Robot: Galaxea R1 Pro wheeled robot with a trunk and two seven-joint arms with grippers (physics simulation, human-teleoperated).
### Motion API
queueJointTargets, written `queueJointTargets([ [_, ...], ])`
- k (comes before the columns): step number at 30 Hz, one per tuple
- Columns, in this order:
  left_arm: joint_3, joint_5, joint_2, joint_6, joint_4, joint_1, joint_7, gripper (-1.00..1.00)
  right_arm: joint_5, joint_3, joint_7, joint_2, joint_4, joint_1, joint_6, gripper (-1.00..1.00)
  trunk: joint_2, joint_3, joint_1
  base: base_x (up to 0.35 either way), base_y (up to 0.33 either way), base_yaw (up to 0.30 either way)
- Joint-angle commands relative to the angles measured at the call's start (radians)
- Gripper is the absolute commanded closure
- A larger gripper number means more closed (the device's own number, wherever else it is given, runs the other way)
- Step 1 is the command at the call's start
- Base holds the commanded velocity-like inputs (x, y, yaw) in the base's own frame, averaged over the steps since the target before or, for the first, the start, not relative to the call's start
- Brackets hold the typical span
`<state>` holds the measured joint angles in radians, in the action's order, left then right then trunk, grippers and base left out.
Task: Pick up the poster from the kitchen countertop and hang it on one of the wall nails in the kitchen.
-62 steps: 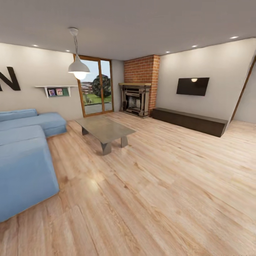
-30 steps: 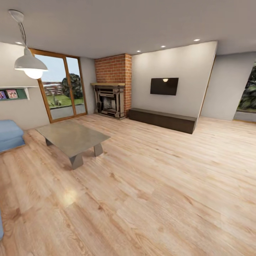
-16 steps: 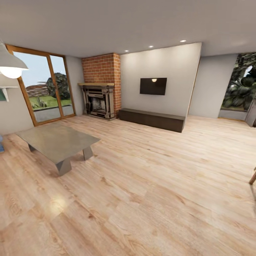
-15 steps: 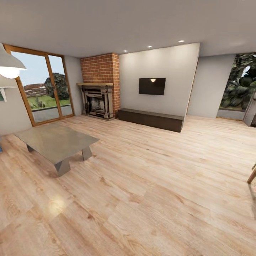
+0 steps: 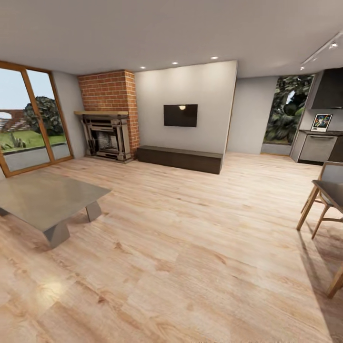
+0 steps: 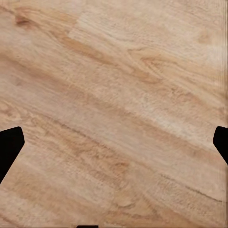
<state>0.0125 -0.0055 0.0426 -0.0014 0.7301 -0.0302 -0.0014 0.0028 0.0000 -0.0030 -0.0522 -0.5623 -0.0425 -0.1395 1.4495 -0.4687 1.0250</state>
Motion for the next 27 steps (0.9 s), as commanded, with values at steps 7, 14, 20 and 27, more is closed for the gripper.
queueJointTargets([
  [7,0.001,-0.001,0.000,0.000,0.002,-0.001,0.000,-1.00,0.001,0.000,-0.001,0.000,0.002,0.000,-0.003,-1.00,0.000,-0.001,0.000,0.114,-0.018,-0.184],
  [14,0.001,-0.001,0.000,0.000,0.002,-0.001,0.001,-1.00,0.002,0.000,-0.002,-0.010,0.004,0.000,-0.003,-1.00,0.000,-0.001,0.000,0.276,-0.092,-0.020],
  [20,0.001,-0.001,0.000,0.000,0.002,-0.001,0.001,-1.00,0.002,0.000,-0.002,-0.012,0.003,0.000,-0.003,-1.00,0.000,-0.001,0.000,0.301,-0.103,-0.004],
  [27,0.001,-0.001,0.000,0.000,0.002,-0.001,0.001,-1.00,0.002,0.000,-0.002,-0.012,0.003,0.000,-0.003,-1.00,0.000,-0.001,0.000,0.312,-0.102,-0.050],
])
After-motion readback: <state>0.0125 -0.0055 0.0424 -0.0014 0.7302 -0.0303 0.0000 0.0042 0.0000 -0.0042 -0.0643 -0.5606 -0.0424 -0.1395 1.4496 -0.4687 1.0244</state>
